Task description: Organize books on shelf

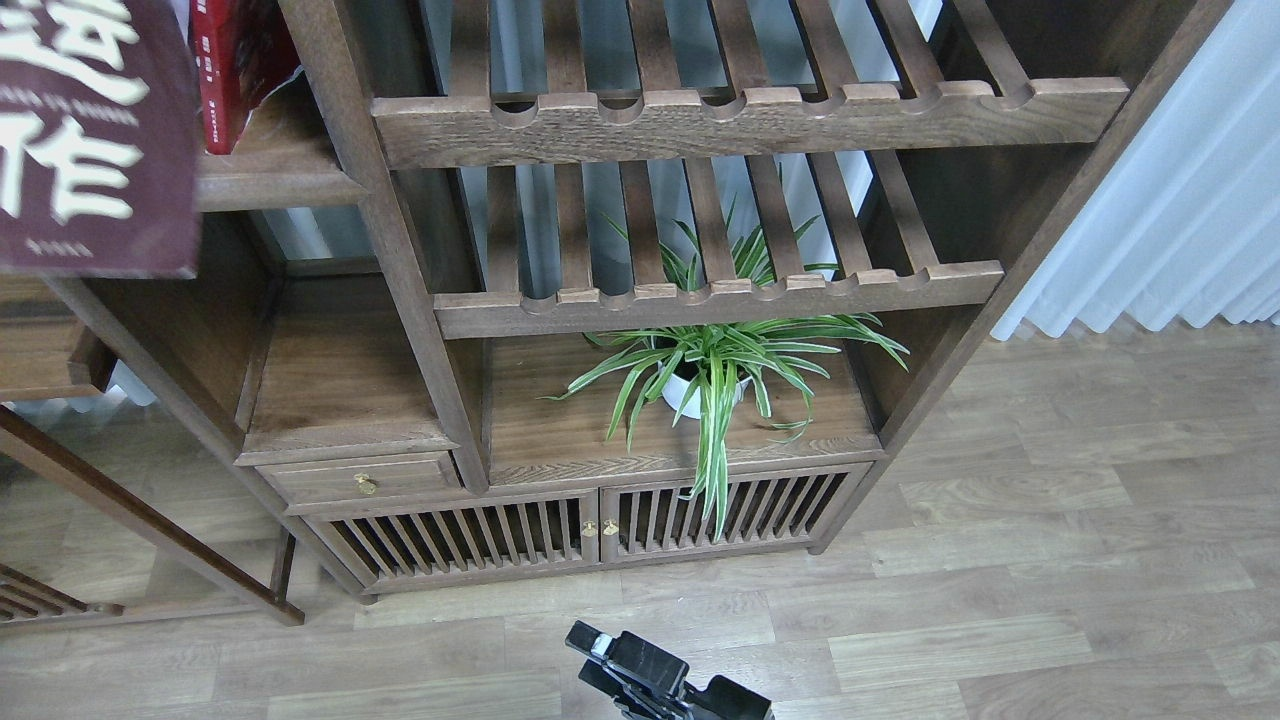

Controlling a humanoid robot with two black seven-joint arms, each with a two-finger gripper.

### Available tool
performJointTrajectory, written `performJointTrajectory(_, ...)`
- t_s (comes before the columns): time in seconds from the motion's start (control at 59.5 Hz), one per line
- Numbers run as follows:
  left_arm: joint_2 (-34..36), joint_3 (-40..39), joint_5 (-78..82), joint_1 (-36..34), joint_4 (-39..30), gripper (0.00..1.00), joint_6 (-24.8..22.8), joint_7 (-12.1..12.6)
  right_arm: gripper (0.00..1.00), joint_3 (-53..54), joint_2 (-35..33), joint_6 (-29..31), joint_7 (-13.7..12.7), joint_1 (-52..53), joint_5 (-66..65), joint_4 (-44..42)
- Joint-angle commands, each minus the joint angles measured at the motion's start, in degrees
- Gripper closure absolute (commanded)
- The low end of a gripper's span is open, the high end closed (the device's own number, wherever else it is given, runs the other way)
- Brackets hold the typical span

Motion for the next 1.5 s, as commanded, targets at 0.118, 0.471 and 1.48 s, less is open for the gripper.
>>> performJointTrajectory(0.118, 3.8, 0.9, 2.4, -5.9, 2.7, 0.96, 0.0, 1.4, 0.11, 0.0, 0.0, 0.0, 0.1, -0.1, 0.0, 0.3)
performJointTrajectory(0.471, 4.1, 14.7, 8.4, -23.9, 11.0, 0.95, 0.0, 1.4, 0.11, 0.0, 0.0, 0.0, 0.0, 0.0, 0.0, 0.5)
performJointTrajectory(1.48, -25.4, 38.3, 17.1, -51.1, 40.6, 0.9, 0.0, 1.4, 0.11, 0.0, 0.0, 0.0, 0.1, -0.1, 0.0, 0.9)
